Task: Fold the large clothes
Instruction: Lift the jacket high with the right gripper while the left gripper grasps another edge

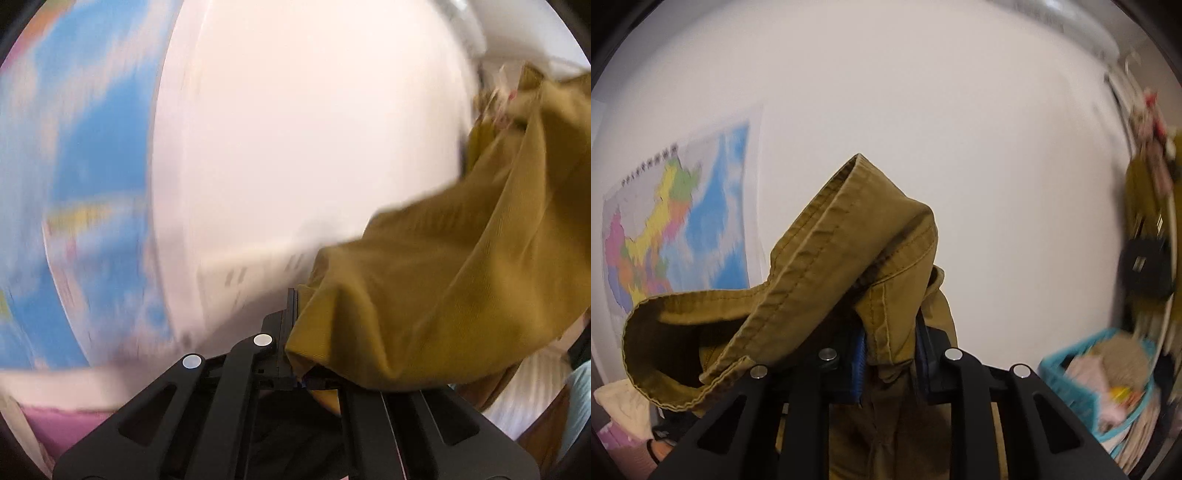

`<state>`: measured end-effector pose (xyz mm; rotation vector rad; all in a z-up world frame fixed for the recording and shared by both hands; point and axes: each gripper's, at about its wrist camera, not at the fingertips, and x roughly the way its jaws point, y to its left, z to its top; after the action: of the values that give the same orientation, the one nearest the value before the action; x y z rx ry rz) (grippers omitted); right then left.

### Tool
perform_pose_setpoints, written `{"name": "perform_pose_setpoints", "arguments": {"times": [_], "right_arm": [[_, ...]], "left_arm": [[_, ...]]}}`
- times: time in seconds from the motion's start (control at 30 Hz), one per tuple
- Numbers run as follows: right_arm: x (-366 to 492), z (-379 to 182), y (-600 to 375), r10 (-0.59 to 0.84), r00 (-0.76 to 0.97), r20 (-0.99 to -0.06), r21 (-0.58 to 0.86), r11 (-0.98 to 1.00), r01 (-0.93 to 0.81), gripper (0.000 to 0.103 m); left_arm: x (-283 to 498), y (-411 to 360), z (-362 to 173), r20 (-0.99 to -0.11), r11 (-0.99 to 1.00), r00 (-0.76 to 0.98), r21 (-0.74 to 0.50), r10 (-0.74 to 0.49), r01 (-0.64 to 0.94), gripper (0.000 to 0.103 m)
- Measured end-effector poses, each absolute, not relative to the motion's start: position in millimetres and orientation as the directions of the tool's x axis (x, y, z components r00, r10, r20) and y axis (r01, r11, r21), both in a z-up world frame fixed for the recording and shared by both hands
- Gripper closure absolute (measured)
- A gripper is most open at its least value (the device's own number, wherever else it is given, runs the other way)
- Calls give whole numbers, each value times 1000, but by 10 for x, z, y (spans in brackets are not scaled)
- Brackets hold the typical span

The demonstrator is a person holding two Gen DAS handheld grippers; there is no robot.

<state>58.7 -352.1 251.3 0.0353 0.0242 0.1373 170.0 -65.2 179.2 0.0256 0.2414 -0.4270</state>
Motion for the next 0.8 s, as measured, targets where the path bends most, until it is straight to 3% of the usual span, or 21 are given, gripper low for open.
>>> {"name": "perform_pose_setpoints", "arguments": {"times": [0.2,0.37,0.47,0.8], "right_arm": [[-211,3207,-3492,170,981,92,-52,985,-166,82],[-861,3437,-3468,251,959,130,-65,968,-244,82],[-1234,3365,-3372,319,940,125,-79,947,-311,82],[-1990,2800,-2929,641,767,-22,-68,765,-641,82]], "left_arm": [[961,-570,2627,-74,928,926,21,-369,371,101],[190,-73,2891,-17,948,948,0,-317,317,101],[-330,265,2806,-8,963,963,6,-270,270,101],[-2332,1237,2826,24,998,997,9,-69,69,101]]}}
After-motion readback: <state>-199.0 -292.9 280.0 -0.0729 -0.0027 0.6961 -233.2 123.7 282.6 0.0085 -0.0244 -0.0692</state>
